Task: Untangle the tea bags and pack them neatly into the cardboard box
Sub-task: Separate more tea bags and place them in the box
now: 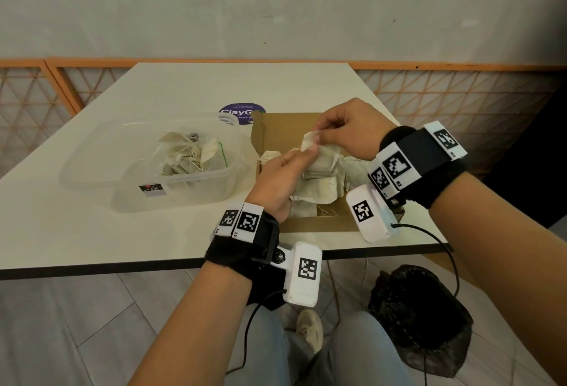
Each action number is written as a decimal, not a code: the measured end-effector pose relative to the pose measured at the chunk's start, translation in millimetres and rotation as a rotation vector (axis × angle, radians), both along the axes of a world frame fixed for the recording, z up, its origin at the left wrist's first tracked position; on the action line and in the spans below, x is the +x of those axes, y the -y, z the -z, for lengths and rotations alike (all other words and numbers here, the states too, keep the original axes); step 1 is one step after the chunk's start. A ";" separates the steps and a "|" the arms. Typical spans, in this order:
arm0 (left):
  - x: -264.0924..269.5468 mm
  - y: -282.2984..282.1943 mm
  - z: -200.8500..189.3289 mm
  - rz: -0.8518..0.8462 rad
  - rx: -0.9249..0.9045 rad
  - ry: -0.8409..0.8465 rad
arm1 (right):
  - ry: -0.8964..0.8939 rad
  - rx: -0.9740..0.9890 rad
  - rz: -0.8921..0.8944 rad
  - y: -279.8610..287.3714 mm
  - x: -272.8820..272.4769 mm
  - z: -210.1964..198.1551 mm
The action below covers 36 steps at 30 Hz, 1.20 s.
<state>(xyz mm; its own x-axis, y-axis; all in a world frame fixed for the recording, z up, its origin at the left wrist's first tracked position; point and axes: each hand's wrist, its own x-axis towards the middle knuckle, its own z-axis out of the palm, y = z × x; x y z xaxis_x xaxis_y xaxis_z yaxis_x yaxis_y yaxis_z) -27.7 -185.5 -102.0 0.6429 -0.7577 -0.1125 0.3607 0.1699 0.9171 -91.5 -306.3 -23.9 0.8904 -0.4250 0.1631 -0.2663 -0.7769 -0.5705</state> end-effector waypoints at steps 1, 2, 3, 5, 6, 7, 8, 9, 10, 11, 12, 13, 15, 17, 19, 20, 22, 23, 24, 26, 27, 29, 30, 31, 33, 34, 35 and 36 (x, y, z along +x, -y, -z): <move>-0.7 0.0 1.1 0.003 -0.011 0.001 | 0.020 0.005 0.027 -0.4 -1.5 0.3; -1.0 -0.2 1.4 -0.002 -0.021 -0.009 | 0.052 0.011 0.072 -0.2 -4.4 1.0; -0.5 -0.4 1.7 -0.014 -0.033 -0.026 | 0.090 0.027 0.116 -0.9 -9.3 1.5; 2.5 -0.4 1.8 -0.043 -0.075 -0.081 | 0.089 0.086 0.165 -2.7 -22.4 4.6; 3.8 -0.6 1.6 -0.054 -0.096 -0.104 | 0.017 0.109 0.162 -6.1 -29.7 6.9; 4.9 -0.6 1.4 -0.062 -0.115 -0.123 | -0.086 0.132 0.142 -10.9 -36.2 10.3; 5.2 -0.6 1.3 -0.072 -0.130 -0.136 | -0.180 0.168 0.115 -15.7 -40.8 15.7; 4.9 -0.9 1.0 -0.084 -0.138 -0.143 | -0.242 0.213 0.090 -19.1 -42.9 22.3; 4.5 -0.8 1.0 -0.094 -0.145 -0.146 | -0.261 0.256 0.072 -21.4 -43.3 29.5; 4.1 -1.0 0.8 -0.100 -0.149 -0.151 | -0.237 0.298 0.061 -23.0 -42.9 35.6; 3.4 -1.3 0.2 -0.107 -0.152 -0.160 | -0.181 0.346 0.059 -23.3 -41.7 40.8; 2.5 -2.0 -1.2 -0.114 -0.156 -0.175 | -0.109 0.402 0.067 -23.4 -40.9 43.7; 2.3 -3.1 -2.9 -0.128 -0.172 -0.195 | 0.019 0.502 0.075 -22.7 -41.5 43.3; 3.1 -3.9 -3.5 -0.140 -0.172 -0.196 | 0.103 0.575 0.033 -21.2 -45.0 36.0; 4.2 -3.6 -2.0 -0.140 -0.161 -0.187 | 0.162 0.584 -0.040 -18.8 -49.6 24.5; 4.4 -3.2 -1.2 -0.137 -0.157 -0.177 | 0.178 0.559 -0.076 -18.2 -51.7 17.6; 2.8 -2.8 -1.2 -0.129 -0.143 -0.145 | 0.174 0.489 -0.148 -17.7 -53.4 3.7; 1.9 -2.7 -1.3 -0.123 -0.134 -0.124 | 0.161 0.469 -0.187 -18.1 -53.0 -2.8; 1.3 -3.0 -1.2 -0.117 -0.124 -0.097 | 0.146 0.466 -0.224 -18.7 -52.3 -8.9; -0.3 -4.9 -1.3 -0.098 -0.120 -0.049 | 0.103 0.467 -0.282 -20.2 -49.6 -19.1; -1.6 -6.0 -1.8 -0.081 -0.126 -0.032 | 0.076 0.442 -0.295 -20.8 -47.2 -22.5; -2.8 -7.1 -2.1 -0.061 -0.106 0.000 | 0.036 0.346 -0.259 -19.2 -39.6 -23.3; -3.0 -6.7 -2.3 -0.063 -0.083 0.006 | 0.028 0.287 -0.209 -16.9 -34.6 -21.0; -3.4 -6.2 -3.1 -0.065 -0.064 0.001 | 0.024 0.229 -0.156 -14.5 -29.8 -17.8; -3.6 -4.9 -4.3 -0.054 -0.052 -0.019 | 0.014 0.148 -0.069 -9.9 -21.5 -9.9; -3.4 -4.4 -4.2 -0.046 -0.053 -0.030 | 0.017 0.136 -0.038 -8.3 -19.1 -6.7; -3.5 -4.8 -4.5 -0.037 -0.061 -0.047 | 0.028 0.138 -0.011 -6.6 -17.1 -3.6; -3.5 -5.1 -4.6 -0.030 -0.071 -0.064 | 0.043 0.145 0.012 -5.2 -15.7 -1.3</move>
<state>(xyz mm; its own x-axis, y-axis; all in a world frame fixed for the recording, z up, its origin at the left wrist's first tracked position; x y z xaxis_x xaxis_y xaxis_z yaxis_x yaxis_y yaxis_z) -31.2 -180.4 -97.4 0.6588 -0.7456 -0.1002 0.4116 0.2458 0.8776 -107.2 -301.1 -22.6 0.8786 -0.4575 0.1372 -0.2481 -0.6826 -0.6874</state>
